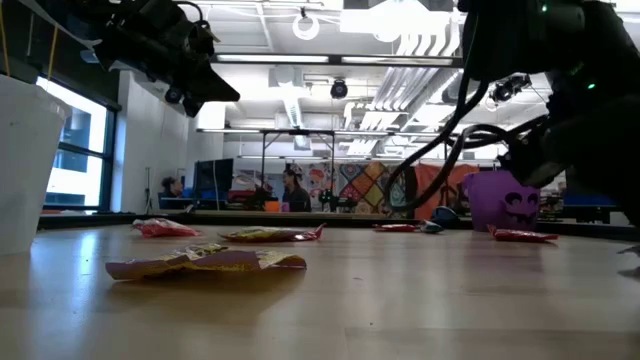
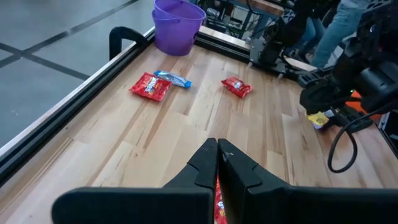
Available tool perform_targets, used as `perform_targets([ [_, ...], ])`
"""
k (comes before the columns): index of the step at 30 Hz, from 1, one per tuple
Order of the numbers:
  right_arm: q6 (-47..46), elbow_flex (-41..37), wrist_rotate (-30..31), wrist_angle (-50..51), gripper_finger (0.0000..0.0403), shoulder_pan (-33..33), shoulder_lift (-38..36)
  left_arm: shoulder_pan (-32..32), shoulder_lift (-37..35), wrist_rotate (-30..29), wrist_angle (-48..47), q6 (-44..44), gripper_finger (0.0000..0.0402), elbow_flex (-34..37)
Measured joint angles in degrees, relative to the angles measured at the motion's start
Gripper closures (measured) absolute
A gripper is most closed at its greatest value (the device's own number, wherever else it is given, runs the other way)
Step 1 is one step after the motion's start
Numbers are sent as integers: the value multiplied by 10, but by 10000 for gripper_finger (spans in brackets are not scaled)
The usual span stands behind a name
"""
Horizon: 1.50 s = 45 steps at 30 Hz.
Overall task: Sort candy
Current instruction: Put the yellow candy into the purple bin
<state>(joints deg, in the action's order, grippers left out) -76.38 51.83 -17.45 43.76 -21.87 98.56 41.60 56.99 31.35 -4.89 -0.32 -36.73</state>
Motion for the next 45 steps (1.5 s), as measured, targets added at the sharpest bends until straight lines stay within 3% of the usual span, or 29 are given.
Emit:
perform_targets([
  [10, 24, 31, 15, 9, 368, 1, -27, 0, 0, 0, 0, 0, 401, 0],
  [12, 35, 55, 35, 37, 392, 3, -34, 0, 0, 0, 0, 0, 401, 0],
  [20, 99, 166, 166, 168, 382, 85, -75, 0, 0, 0, 3, 2, 401, 0],
  [25, 171, 198, 277, 225, 398, 228, -127, 0, 0, 0, 5, 3, 401, 0],
  [30, 279, 202, 359, 238, 398, 420, -160, 0, 0, 0, 5, 6, 401, 0],
  [38, 421, 201, 402, 148, 402, 674, -150, 0, 0, -1, 16, 17, 401, 0],
  [45, 430, 201, 399, 99, 402, 780, -131, 0, 0, -4, 28, 21, 401, 0],
])
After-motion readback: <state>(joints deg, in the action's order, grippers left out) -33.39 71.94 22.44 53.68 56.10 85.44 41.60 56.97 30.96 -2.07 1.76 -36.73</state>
